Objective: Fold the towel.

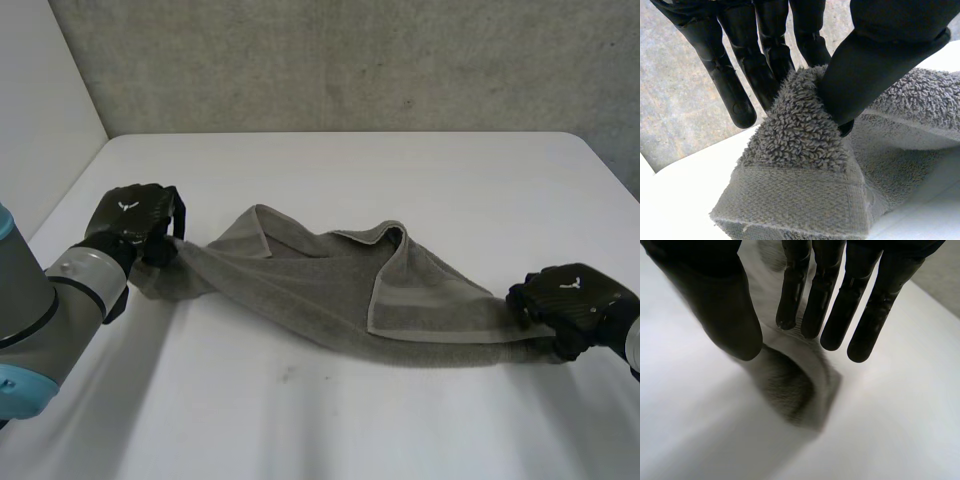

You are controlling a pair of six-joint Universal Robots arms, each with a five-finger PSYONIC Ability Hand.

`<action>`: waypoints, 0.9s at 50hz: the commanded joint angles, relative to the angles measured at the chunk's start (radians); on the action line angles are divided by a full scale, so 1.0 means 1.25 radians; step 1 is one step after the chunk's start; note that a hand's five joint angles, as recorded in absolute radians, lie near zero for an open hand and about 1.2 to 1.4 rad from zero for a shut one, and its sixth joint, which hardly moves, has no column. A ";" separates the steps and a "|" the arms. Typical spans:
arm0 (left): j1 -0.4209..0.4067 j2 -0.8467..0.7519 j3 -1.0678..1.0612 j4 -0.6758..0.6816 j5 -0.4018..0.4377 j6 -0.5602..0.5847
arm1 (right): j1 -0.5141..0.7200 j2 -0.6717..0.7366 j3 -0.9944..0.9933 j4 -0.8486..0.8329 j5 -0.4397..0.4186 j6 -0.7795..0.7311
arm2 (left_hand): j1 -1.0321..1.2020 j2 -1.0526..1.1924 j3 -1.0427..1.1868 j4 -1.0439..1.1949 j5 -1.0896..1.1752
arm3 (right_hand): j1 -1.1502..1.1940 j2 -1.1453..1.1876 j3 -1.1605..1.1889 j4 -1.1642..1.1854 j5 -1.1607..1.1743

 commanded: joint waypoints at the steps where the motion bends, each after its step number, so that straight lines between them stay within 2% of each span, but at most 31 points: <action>1: -0.001 0.001 -0.005 0.001 0.000 0.000 | 0.001 0.016 0.011 0.086 -0.021 -0.072 | 0.170 0.143 0.144 0.143 0.162 | 0.006 0.012 0.012 0.011 0.011; 5: -0.001 0.001 -0.012 0.001 0.001 0.000 | -0.008 0.048 0.018 0.093 -0.021 -0.122 | 0.170 0.143 0.144 0.143 0.162 | -0.024 -0.018 -0.019 -0.020 -0.020; 11: -0.003 0.001 -0.015 0.002 0.001 0.000 | -0.013 0.095 0.005 0.075 -0.022 -0.121 | 0.170 0.143 0.144 0.143 0.162 | -0.109 -0.103 -0.103 -0.104 -0.104; 15: -0.004 0.001 -0.019 0.004 0.001 0.000 | -0.020 0.138 -0.016 0.020 -0.017 -0.115 | 0.170 0.143 0.144 0.143 0.162 | -0.237 -0.232 -0.232 -0.233 -0.233; 24: -0.005 0.000 -0.020 0.006 0.001 0.000 | -0.012 0.161 -0.034 -0.153 -0.014 -0.019 | 0.170 0.143 0.144 0.143 0.162 | -0.343 -0.338 -0.338 -0.339 -0.339; 38: -0.003 -0.003 -0.020 0.006 0.002 0.000 | -0.002 0.241 -0.081 -0.215 -0.004 -0.003 | 0.170 0.143 0.144 0.143 0.162 | -0.336 -0.331 -0.331 -0.332 -0.332; 45: -0.003 -0.009 -0.020 0.007 0.004 0.001 | 0.031 0.275 -0.121 -0.287 0.056 0.026 | 0.170 0.143 0.144 0.143 0.162 | -0.346 -0.340 -0.340 -0.342 -0.341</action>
